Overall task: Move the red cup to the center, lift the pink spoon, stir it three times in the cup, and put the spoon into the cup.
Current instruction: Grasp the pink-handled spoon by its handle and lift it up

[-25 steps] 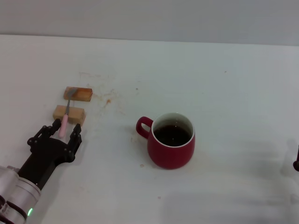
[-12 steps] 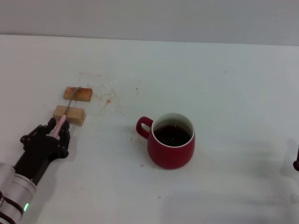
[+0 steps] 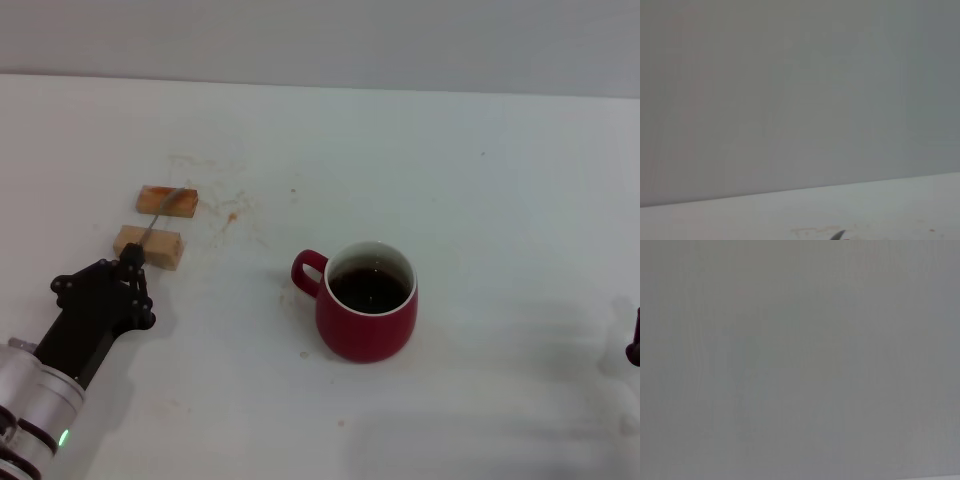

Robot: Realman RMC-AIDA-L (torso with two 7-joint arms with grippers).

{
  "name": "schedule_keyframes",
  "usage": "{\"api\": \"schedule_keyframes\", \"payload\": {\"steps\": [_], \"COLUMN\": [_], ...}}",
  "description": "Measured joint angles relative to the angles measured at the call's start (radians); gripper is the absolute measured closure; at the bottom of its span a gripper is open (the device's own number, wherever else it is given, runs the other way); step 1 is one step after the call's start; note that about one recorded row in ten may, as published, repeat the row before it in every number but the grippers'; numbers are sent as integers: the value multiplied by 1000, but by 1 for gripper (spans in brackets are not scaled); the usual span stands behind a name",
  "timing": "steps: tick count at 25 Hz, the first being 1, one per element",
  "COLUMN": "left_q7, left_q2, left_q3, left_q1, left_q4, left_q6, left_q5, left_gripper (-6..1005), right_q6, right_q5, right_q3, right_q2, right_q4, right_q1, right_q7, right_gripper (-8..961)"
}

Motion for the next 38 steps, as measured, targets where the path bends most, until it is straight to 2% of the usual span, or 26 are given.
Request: {"api": "schedule_keyframes", "payload": {"steps": [5,7,8,10,14,19,30,35,38], "left_q7": [23,23,24,25,20,16,19,19,16], "left_q2": [0,1,4,4,5,8,8,7,6], "left_q3": [12,20,55,61,57,67,85,84,83], "left_q1": [3,4,11,21,32,39,33,14,-2], "left_q4": [-3,-3,3,4,4,27,49,56,62], "left_q6": [38,56,162,220,260,242,186,148,118], "left_q5": [5,8,12,10,-1,-10,-4,-6,-8], "left_gripper": [1001,996,994,989,980,782,553,318,252], "right_q6": [3,4,5,8,13,13,13,13,14], "right_q5": [0,0,0,0,-1,-2,-3,-3,-3], "right_q3": [-8,-9,-10,-14,-22,-23,-23,-23,-23], "right_q2": [0,1,1,1,1,2,2,2,2], "right_q4": [-1,0,0,1,3,3,3,3,3], "right_q1": [6,6,7,8,13,14,13,14,13], "right_q7": [0,0,0,0,0,0,0,0,0], "right_gripper": [954,954,954,954,954,954,954,954,954]}}
